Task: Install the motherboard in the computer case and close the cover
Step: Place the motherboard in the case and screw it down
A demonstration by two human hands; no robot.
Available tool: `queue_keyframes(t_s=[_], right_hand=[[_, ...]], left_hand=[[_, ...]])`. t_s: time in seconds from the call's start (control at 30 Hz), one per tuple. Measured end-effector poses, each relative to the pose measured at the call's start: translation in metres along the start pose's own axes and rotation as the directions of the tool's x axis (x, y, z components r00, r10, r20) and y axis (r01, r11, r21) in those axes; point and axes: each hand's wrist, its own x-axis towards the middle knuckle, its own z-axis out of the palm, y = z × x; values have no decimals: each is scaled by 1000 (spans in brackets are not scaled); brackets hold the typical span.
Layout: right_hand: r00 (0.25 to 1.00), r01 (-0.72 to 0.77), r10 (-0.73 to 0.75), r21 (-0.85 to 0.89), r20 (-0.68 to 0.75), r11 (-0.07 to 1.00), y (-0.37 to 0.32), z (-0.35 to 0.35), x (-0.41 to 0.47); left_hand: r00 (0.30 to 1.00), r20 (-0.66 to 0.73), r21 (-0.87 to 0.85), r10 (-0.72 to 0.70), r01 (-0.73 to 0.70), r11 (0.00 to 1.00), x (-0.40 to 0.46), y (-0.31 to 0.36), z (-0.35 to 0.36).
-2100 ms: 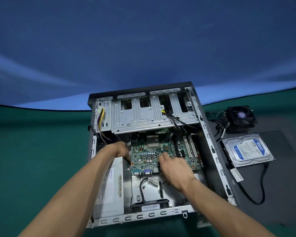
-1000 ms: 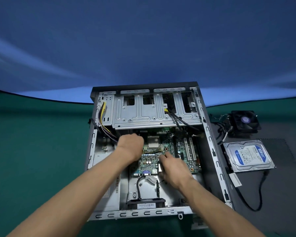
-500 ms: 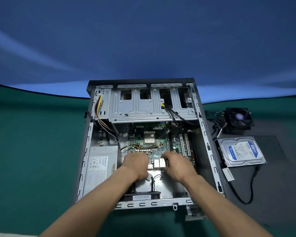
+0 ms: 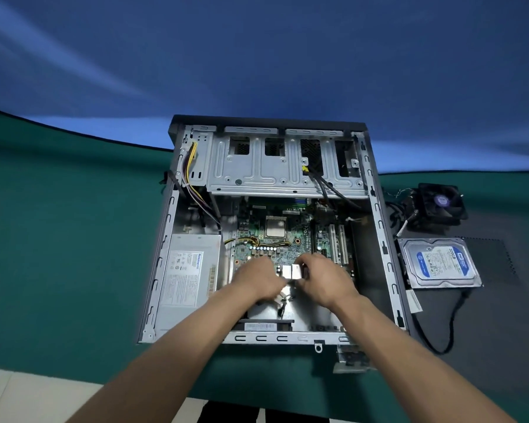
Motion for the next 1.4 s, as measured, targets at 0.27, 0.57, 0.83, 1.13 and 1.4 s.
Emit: queue_keyframes(t_s=[0.27,0.57,0.83,1.13,1.4], right_hand=[[1000,7,-6,-33,13,999,1,0,2],[1000,-18,19,-18,15,1000,2,1,3],[996,-63,62,12,69,998,6,5,3],[992,-109,105,65,66,992,8,9,4],[996,-68,69,-9,62,998,2,4,0]], left_hand=[[905,398,-77,152,-133,988,-5,9,1],[995,-62,-257,76,-89,962,4,9,3],[990,130,-48,63,-57,997,1,8,2],[941,299,-100,159,-134,986,-4,10,2],[997,-15,-489,73,-71,869,-2,16,-2]])
